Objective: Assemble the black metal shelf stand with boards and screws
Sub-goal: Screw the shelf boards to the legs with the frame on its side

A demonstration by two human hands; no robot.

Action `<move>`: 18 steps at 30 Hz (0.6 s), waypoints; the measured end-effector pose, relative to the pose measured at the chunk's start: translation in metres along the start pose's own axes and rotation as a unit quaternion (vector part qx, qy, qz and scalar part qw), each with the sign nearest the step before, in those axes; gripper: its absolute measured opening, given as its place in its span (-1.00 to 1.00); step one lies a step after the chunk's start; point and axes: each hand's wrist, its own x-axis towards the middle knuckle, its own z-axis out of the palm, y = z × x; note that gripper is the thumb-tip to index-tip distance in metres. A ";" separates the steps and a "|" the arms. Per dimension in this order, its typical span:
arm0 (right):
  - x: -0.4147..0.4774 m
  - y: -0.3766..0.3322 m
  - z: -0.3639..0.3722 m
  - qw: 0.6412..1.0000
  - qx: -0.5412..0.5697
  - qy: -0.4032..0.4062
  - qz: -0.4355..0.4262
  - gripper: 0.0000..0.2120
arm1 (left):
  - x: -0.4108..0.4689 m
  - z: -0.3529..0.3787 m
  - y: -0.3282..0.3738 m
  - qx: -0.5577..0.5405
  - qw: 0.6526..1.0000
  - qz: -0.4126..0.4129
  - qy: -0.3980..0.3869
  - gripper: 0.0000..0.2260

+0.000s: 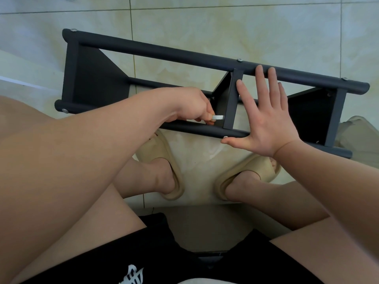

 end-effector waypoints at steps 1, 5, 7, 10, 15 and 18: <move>0.000 0.000 0.000 1.000 0.001 0.001 0.000 0.14 | 0.000 0.000 0.000 0.005 1.000 -0.001 -0.001 -0.83; 0.000 -0.001 0.000 1.000 0.002 0.002 -0.001 0.15 | -0.002 0.000 0.002 0.020 1.000 -0.007 -0.011 -0.83; 0.000 -0.001 0.000 1.000 0.001 0.000 0.000 0.15 | -0.002 0.001 0.003 0.027 0.999 -0.006 -0.015 -0.82; 0.000 -0.001 0.000 1.000 -0.001 -0.001 0.000 0.15 | -0.002 0.000 0.007 0.066 0.998 0.009 -0.006 -0.86; 0.000 -0.001 0.001 1.000 0.000 -0.002 0.002 0.14 | -0.003 -0.012 0.009 0.144 0.988 0.034 0.048 -0.82; 0.000 0.000 0.001 1.000 0.003 0.003 0.000 0.14 | -0.002 -0.015 0.011 0.154 0.985 0.055 0.060 -0.76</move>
